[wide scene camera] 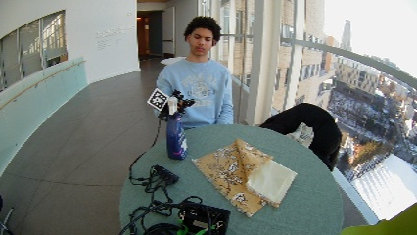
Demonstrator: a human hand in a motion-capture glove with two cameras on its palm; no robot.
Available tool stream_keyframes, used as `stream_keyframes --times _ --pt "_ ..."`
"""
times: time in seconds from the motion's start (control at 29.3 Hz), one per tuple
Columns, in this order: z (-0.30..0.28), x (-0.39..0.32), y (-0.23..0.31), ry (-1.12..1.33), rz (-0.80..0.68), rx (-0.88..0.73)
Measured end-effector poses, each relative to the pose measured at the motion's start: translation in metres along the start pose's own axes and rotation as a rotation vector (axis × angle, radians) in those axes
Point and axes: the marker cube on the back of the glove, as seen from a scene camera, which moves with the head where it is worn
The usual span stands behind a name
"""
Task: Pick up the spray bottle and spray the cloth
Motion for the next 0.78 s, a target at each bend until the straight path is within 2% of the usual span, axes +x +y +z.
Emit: stream_keyframes --times 0.14,0.38,0.51,0.65,0.78 --pt "-0.009 0.016 -0.015 -0.085 0.007 0.092" --pt "-0.008 0.041 -0.040 -0.264 0.159 0.132" --pt "-0.009 0.053 -0.053 -0.260 0.159 0.105" --pt "-0.008 0.063 -0.065 -0.232 0.104 0.012" --pt "0.003 0.061 -0.084 -0.220 0.186 0.069"
